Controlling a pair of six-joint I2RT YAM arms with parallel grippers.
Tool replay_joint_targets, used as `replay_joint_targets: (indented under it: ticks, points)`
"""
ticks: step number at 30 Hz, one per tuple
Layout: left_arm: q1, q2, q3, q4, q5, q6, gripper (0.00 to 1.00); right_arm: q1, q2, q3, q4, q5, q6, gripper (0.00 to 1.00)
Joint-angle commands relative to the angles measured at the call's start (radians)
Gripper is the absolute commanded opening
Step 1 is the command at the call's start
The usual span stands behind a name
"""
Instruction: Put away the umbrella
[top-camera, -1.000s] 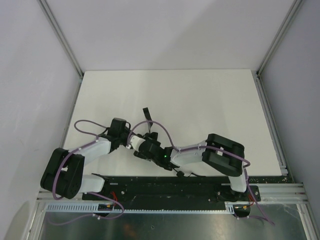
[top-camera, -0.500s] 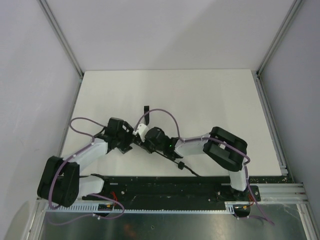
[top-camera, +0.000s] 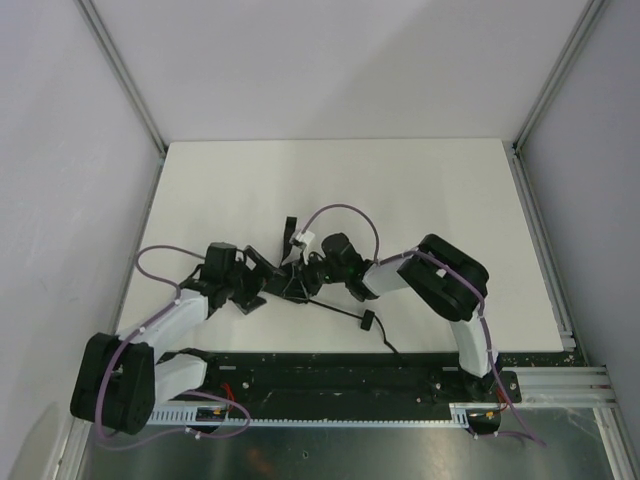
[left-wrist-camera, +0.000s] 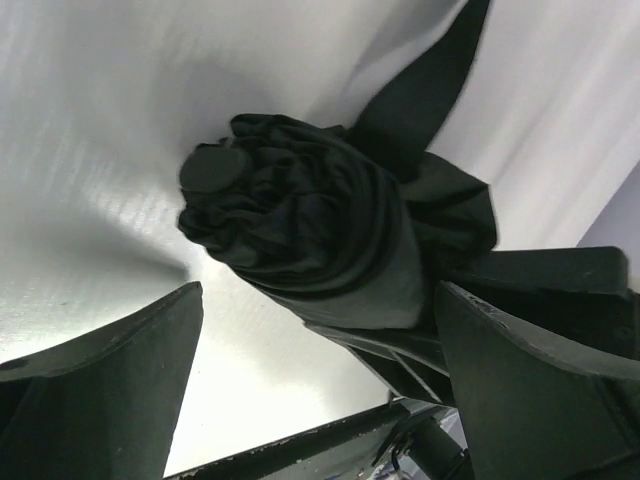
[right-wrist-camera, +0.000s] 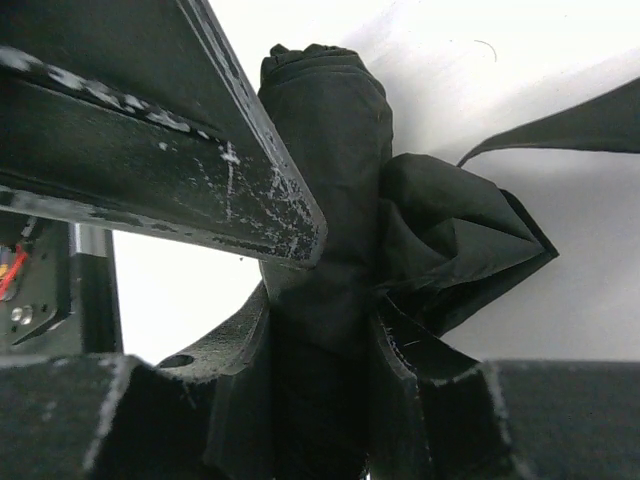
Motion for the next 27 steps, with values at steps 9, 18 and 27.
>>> replay_joint_targets:
  ticks: [9,18,27]
  points:
    - [-0.024,0.168,-0.033,0.037,-0.065,-0.130,0.90,-0.091,0.187,-0.065,0.001,-0.299,0.264,0.00]
    - [-0.034,0.171,-0.023,0.055,-0.192,-0.045,0.57,-0.104,0.215,-0.062,0.158,-0.373,0.458,0.00]
    - [-0.044,0.287,-0.020,0.088,-0.174,-0.009,0.27,-0.096,0.168,-0.029,0.013,-0.299,0.412,0.10]
